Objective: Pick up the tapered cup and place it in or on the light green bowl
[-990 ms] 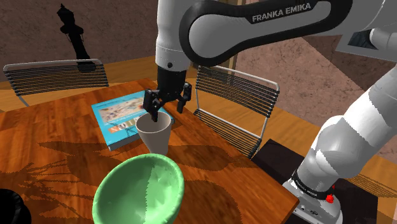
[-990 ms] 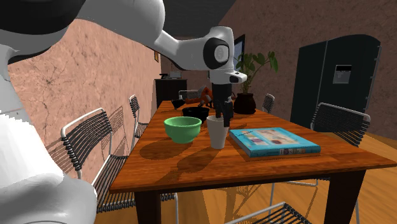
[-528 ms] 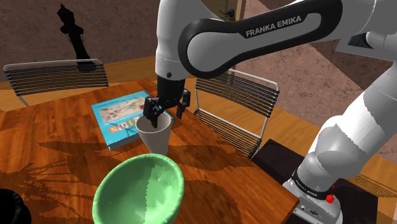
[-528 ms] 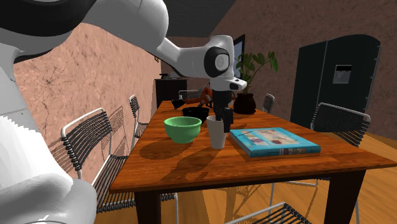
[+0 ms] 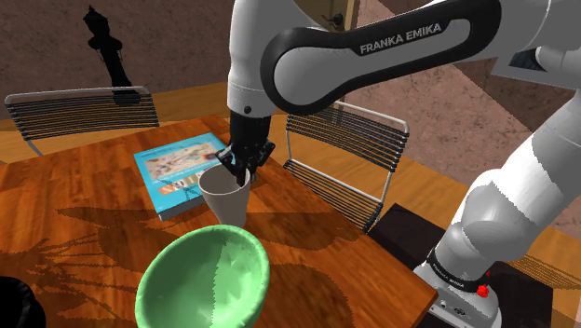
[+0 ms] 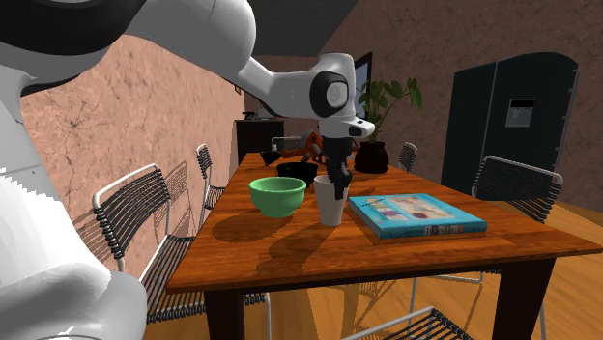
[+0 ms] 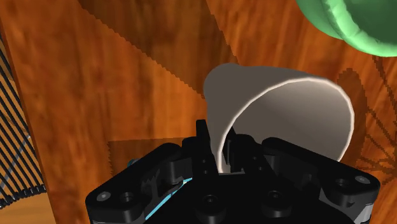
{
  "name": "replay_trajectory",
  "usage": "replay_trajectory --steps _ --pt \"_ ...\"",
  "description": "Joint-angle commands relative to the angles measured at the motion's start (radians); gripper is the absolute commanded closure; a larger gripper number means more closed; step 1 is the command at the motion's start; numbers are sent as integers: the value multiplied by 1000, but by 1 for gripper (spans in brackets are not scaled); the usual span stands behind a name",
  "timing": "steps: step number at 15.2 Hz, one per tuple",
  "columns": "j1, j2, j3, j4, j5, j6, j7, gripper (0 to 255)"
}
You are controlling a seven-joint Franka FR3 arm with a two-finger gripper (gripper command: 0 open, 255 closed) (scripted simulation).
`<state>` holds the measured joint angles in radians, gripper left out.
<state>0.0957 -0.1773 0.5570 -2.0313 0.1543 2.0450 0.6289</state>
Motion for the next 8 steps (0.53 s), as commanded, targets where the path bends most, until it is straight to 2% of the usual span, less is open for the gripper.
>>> replay_trajectory --steps 1,6,8 --pt "0 0 0 0 0 0 0 255" --pt "0 0 0 -1 0 0 0 255" --pt "-1 -3 -2 23 0 -27 0 255"
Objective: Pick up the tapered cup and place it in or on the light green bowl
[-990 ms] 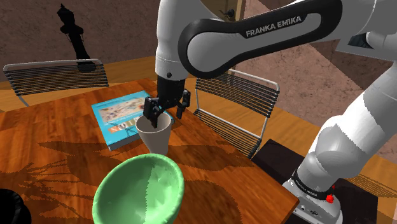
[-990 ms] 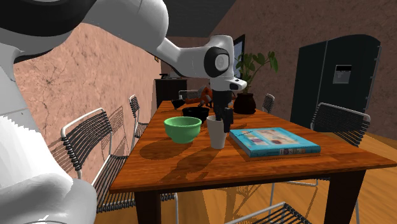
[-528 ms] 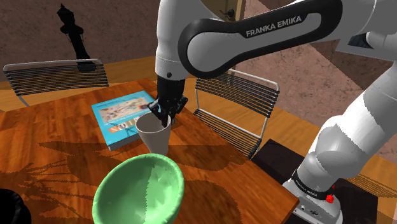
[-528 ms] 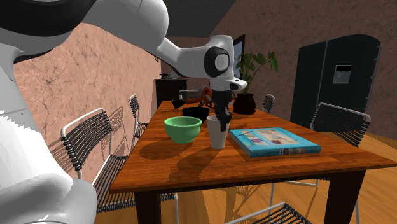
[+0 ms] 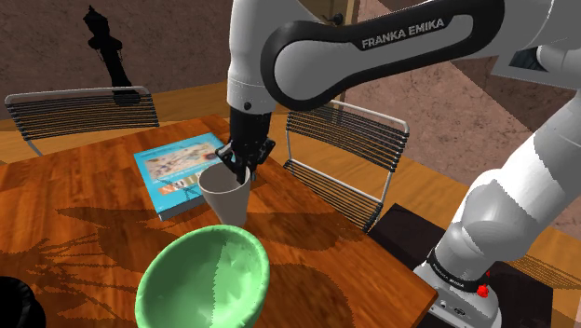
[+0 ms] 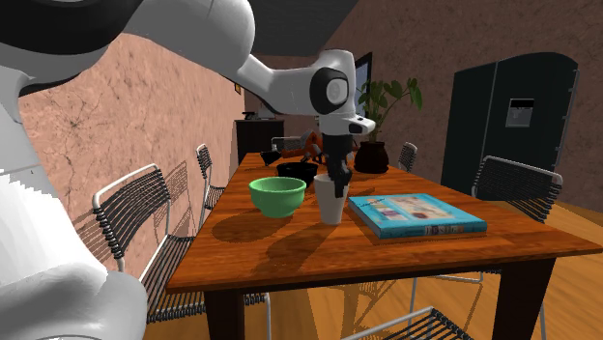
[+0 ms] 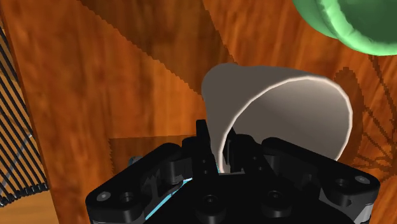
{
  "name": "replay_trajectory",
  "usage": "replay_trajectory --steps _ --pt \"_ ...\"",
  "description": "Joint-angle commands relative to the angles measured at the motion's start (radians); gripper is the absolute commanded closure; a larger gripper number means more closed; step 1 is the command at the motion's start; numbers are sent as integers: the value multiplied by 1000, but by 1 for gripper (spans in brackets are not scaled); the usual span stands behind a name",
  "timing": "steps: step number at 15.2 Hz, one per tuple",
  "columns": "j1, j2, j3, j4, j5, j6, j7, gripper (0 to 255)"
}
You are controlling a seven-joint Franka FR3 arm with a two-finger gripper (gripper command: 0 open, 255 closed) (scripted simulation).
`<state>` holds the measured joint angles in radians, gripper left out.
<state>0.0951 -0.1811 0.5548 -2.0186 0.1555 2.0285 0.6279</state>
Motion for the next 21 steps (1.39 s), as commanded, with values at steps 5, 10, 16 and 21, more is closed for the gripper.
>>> replay_trajectory --steps 5,10,16,21 --pt "-3 -3 -5 74 -3 -77 5 255" --pt "-5 -1 -8 144 -7 -144 10 255" --pt "-8 11 -9 235 -16 -225 19 255" --pt "-10 28 -8 319 -27 -294 30 255"
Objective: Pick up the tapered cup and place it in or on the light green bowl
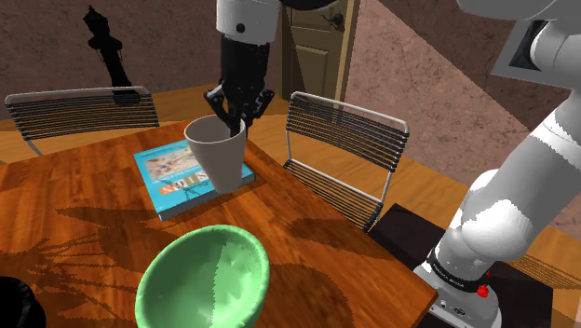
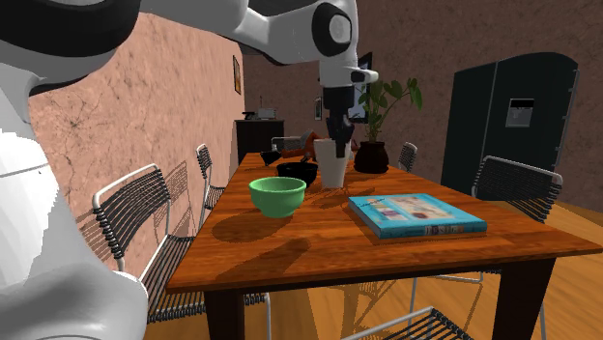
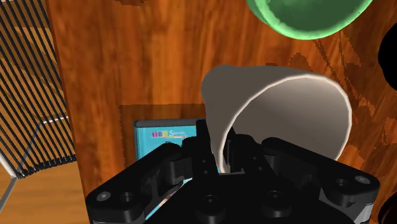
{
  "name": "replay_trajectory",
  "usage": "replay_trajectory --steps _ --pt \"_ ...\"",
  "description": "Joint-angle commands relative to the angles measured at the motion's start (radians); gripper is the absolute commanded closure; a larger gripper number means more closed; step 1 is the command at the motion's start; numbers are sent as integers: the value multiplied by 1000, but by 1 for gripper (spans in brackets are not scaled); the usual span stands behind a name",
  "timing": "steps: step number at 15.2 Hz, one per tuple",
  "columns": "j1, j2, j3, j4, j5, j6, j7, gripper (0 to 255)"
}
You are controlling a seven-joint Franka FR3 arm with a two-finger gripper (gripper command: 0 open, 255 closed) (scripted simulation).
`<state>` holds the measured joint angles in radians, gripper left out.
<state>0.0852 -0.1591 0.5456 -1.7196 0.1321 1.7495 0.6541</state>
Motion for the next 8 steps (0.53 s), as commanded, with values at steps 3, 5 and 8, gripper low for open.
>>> replay_trajectory --steps 3,5,8 --pt "-1 20 3 75 -12 -57 11 255" --pt "-1 31 5 113 -18 -85 17 255" --pt "-1 50 10 173 -29 -128 26 255"
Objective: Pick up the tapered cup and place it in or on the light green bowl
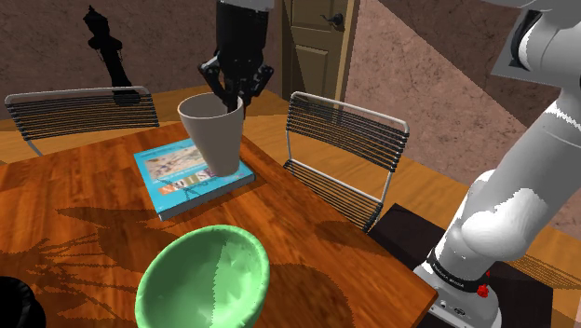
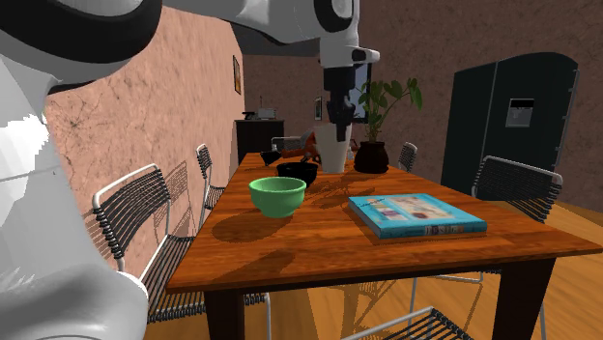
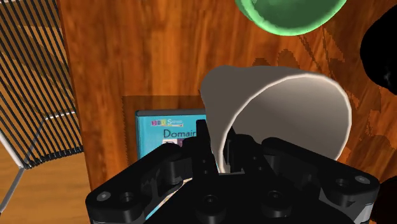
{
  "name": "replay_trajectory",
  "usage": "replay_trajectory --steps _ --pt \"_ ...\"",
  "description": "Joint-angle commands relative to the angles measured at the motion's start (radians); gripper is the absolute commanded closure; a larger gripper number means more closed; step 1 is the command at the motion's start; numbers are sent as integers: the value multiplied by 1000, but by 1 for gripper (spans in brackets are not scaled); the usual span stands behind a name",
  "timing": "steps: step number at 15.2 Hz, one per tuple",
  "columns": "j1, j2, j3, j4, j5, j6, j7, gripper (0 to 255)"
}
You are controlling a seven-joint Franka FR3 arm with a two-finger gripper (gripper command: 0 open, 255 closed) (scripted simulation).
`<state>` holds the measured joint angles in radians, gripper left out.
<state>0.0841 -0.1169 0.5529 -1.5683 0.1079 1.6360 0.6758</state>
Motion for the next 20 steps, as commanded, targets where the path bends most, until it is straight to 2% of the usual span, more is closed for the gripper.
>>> replay_trajectory --steps 1,10,14,16,20 --pt "1 15 4 43 -9 -30 8 255" --pt "80 24 118 129 -38 -96 206 255" --pt "131 68 191 205 -83 -135 324 255" --pt "169 111 240 264 -127 -164 402 255" --pt "156 60 220 160 -86 -96 376 255"
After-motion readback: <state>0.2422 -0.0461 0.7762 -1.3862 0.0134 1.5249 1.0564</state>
